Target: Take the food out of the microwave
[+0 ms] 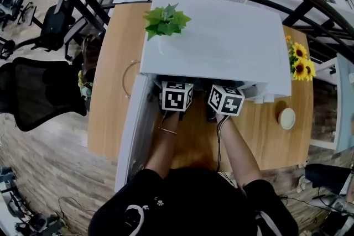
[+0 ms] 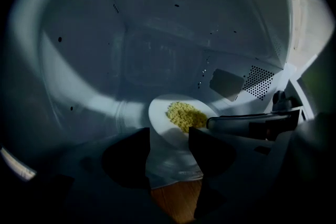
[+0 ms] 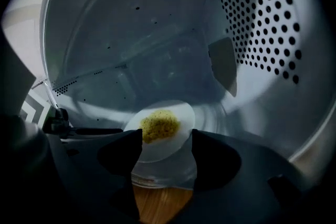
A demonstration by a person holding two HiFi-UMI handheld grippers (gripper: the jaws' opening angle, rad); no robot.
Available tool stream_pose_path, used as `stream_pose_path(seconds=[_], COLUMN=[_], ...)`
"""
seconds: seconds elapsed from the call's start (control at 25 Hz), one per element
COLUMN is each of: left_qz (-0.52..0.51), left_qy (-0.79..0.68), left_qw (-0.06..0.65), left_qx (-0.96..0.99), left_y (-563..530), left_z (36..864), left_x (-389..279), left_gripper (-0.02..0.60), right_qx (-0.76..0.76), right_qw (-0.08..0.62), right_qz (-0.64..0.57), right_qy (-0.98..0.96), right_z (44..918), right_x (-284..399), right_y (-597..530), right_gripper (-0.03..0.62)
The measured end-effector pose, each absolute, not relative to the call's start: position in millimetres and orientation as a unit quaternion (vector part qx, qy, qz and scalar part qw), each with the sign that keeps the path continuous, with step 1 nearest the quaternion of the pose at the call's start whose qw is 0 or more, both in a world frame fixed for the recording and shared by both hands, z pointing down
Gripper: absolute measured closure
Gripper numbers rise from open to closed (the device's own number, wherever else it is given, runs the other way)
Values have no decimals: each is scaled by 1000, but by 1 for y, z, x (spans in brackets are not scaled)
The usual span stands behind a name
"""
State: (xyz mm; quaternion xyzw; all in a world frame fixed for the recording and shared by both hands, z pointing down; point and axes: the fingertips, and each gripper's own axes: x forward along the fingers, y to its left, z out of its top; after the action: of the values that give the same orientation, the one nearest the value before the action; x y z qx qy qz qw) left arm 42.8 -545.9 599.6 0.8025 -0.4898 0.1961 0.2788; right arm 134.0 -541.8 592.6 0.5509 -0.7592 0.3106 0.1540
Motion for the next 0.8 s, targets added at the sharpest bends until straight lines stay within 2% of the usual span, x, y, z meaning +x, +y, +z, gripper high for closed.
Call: stream_pose_path(seconds=[0.32, 0.8], left_qz=[173, 174], left_qy=[-480, -477], left_qw=[308, 302], left_qx=[803, 807], left_y=[-543, -517], left_z=[596, 589], left_x=[45, 49], left_gripper=[365, 365], right_qx=[545, 544], right_qw=[144, 113], right_qz=[320, 346], right_qy=[-761, -756], right_z=[592, 583], right_x=[133, 141], right_y=[-540, -517], right_gripper=[337, 364])
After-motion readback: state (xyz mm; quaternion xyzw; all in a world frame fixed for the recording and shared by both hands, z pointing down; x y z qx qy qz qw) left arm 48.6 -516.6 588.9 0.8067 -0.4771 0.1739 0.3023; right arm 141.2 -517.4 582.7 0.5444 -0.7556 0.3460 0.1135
